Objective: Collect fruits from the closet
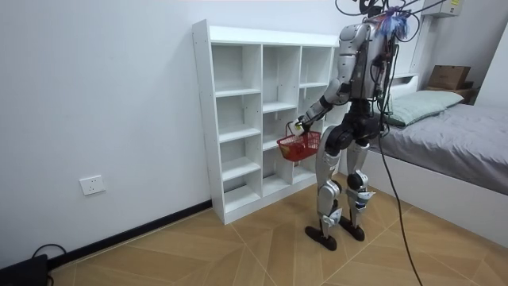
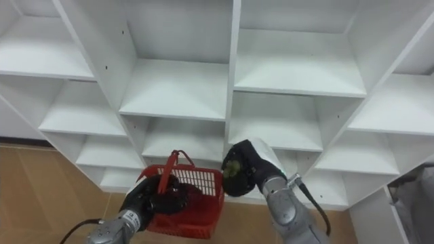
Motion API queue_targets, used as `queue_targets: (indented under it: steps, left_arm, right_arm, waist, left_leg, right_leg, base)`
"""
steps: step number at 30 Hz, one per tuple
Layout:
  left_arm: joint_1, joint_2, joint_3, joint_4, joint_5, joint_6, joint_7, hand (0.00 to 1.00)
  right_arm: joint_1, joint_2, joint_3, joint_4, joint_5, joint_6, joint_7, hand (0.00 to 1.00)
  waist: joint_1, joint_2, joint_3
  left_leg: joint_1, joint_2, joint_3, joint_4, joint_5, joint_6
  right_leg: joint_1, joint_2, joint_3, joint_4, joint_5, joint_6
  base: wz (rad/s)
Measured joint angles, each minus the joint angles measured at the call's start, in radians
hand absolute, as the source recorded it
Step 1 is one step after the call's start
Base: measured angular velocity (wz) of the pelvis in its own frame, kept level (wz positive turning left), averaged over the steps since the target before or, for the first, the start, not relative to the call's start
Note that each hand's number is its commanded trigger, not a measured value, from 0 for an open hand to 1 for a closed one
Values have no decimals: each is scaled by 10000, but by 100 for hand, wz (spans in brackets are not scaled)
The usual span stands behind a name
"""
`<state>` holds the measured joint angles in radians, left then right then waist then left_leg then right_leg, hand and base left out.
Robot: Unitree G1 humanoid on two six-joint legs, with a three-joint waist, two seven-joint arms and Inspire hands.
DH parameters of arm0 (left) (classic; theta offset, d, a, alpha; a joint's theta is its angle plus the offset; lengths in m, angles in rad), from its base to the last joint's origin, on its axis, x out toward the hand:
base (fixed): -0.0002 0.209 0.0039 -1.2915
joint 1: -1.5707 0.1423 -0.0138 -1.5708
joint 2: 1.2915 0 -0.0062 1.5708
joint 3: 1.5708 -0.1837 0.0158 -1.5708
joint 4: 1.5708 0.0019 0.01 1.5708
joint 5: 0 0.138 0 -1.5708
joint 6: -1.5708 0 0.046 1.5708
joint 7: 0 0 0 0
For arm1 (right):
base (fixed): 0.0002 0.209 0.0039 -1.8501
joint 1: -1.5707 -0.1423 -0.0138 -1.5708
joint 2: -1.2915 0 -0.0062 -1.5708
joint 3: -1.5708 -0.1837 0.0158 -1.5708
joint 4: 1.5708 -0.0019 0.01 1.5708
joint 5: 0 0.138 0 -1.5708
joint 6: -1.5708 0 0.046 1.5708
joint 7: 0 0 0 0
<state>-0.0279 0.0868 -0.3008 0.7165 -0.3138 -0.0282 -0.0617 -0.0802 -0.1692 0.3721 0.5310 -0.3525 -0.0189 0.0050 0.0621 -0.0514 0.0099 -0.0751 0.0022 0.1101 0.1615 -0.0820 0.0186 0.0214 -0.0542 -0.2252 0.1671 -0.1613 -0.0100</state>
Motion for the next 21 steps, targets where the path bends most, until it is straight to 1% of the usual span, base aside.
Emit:
queue_targets:
  steps: [4,9,15,17,21]
  left_arm:
    - [11,8,0,0,6,0,-1,100]
    - [6,-32,4,4,28,0,-99,100]
    - [-30,-102,1,65,34,0,-328,100]
    - [-30,-147,7,115,34,0,-363,100]
    - [-32,-141,6,126,35,4,-371,100]
  right_arm:
    - [28,148,-12,177,9,3,192,100]
    - [21,259,-8,174,-81,3,267,100]
    - [-80,302,12,187,-128,3,343,100]
    - [-262,383,10,334,-130,3,354,100]
    - [-540,503,18,539,-128,83,356,100]
  waist:
    - [1,-48,29]
    - [31,-163,98]
    - [145,-242,119]
    - [224,-271,134]
    - [256,-335,171]
  left_leg:
    - [-2,3,13,-6,-25,-2]
    - [-19,1,11,-12,-42,-21]
    - [-239,-6,7,17,-43,-25]
    - [-249,-5,0,18,-43,-25]
    - [-271,-4,-28,20,-43,-24]
  right_leg:
    - [-39,-4,25,10,-19,-8]
    - [-101,3,27,20,-68,-22]
    - [-235,5,-13,34,-66,-30]
    - [-242,-6,-9,23,-69,-28]
    - [-251,-15,-19,12,-75,-23]
  base:
    - [-3]
    - [0]
    - [1]
    - [0]
    - [0]
